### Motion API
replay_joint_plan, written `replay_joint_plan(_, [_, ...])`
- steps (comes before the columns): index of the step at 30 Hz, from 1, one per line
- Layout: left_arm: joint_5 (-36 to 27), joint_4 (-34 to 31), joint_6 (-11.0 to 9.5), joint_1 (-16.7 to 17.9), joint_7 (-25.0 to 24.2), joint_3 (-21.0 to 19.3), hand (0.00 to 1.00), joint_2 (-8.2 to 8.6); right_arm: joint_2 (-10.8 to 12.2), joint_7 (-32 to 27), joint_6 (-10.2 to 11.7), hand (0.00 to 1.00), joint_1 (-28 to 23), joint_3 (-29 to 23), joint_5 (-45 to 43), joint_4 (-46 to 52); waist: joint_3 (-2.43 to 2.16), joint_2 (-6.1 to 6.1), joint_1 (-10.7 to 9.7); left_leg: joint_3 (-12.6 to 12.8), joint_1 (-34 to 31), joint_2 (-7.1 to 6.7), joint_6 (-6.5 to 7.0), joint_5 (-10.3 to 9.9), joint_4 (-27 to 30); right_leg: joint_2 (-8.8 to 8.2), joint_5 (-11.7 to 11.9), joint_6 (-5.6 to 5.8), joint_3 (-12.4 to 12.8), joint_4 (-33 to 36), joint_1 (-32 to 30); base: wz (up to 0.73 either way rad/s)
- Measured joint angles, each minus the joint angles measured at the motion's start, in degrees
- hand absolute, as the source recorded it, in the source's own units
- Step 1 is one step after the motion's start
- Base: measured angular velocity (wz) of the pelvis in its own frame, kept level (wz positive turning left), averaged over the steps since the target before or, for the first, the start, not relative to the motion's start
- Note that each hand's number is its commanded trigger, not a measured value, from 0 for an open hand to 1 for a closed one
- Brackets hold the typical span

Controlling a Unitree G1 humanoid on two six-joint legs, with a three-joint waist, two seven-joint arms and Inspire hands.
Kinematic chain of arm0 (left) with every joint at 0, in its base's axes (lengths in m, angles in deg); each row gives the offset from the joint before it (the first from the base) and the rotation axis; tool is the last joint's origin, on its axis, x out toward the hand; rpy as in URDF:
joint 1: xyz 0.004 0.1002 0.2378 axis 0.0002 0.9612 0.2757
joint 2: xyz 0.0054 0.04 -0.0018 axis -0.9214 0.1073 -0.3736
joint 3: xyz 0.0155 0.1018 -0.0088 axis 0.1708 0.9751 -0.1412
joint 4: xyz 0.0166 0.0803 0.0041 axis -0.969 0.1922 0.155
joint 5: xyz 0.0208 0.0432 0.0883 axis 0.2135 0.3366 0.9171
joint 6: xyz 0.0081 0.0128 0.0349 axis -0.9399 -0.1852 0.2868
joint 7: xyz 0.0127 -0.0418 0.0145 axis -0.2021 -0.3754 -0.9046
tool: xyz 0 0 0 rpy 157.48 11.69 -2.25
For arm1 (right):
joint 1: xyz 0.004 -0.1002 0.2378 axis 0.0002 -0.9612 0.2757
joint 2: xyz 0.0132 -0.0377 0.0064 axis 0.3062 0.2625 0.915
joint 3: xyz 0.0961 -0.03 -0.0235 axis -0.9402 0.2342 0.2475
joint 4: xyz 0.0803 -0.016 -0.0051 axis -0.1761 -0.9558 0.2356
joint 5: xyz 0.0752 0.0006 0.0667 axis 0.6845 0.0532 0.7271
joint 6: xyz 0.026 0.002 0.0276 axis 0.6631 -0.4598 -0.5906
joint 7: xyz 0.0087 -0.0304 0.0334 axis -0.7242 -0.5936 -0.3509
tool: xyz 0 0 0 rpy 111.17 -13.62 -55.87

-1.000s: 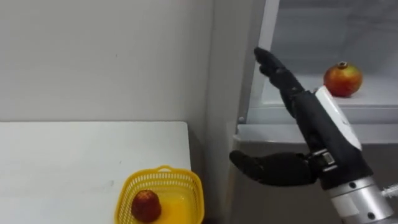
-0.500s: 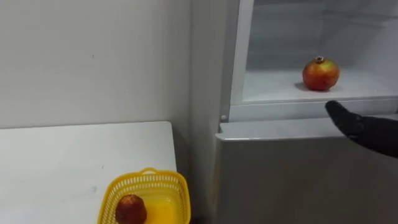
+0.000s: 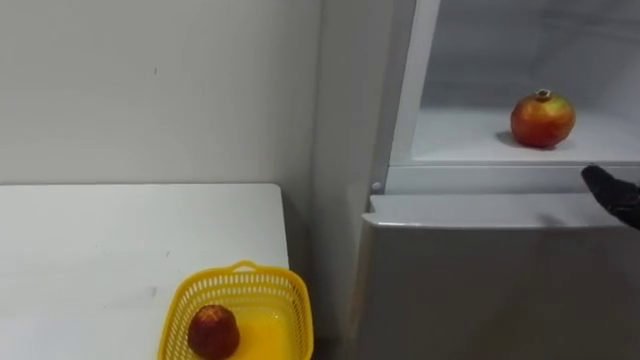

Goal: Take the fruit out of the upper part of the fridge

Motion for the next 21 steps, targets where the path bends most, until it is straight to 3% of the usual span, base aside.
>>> replay_joint_plan(3, [-0.09, -0.14, 0.94, 0.04, -0.26, -0.08, 0.00, -0.05, -1.72, 0.88, -0.32, 0.00, 3.96, 0.40, 1.64, -3.78, 0.22, -0.79, -0.08, -0.15, -0.09, 0.21, -0.05, 0.04, 0.06, -0.08, 0.00, -0.01, -1.04, 0.04, 0.15, 0.10])
replay_joint_plan(8, [-0.14, -0.17, 1.61, 0.46, -0.55, -2.23, 0.00, -0.36, -6.31, 2.66, -2.53, 0.00, 13.52, 0.52, 4.63, -12.50, 0.10, -1.40, -0.24, -1.91, -1.42, -0.03, -0.01, 0.01, 1.62, -0.43, -0.01, 0.00, -2.70, 0.03, 0.29, 0.17])
replay_joint_plan(12, [-0.18, -0.18, 2.04, 0.74, -0.54, -2.21, 0.00, -0.80, -9.33, 3.73, -2.63, 0.00, 17.74, 3.24, 6.74, -15.76, 0.01, -1.53, -0.21, -2.57, -2.16, -0.03, 0.01, 0.03, 2.08, -0.38, -0.02, -0.04, -2.86, 0.09, 0.04, 0.09])
replay_joint_plan(14, [-0.20, -0.20, 2.09, 1.22, -0.47, -2.19, 0.00, -1.43, -11.62, 5.64, -2.71, 0.00, 19.39, 4.99, 9.64, -19.90, -0.30, -1.97, -0.20, -2.94, -2.28, -0.03, 0.01, 0.03, 2.21, -0.39, -0.03, -0.07, -3.29, 0.08, 0.14, 0.10])
replay_joint_plan(17, [-0.16, -0.36, 2.23, 1.61, -0.44, -2.20, 0.00, -2.10, -12.72, 7.43, -3.89, 0.00, 20.16, 5.99, 12.66, -22.74, -0.61, -2.39, -0.09, -3.21, -2.36, -0.04, 0.01, 0.04, 2.14, -0.43, -0.03, -0.09, -3.67, 0.15, 0.16, 0.02])
replay_joint_plan(21, [-0.08, -0.51, 2.71, 1.97, -0.98, -2.26, 0.00, -2.25, -12.96, 9.79, -4.92, 0.00, 20.67, 7.31, 13.83, -24.32, -0.56, -2.48, -0.08, -3.21, -2.28, -0.15, 0.05, 0.08, 1.93, -0.72, -0.34, -0.05, -4.14, 0.92, 0.05, 0.00])
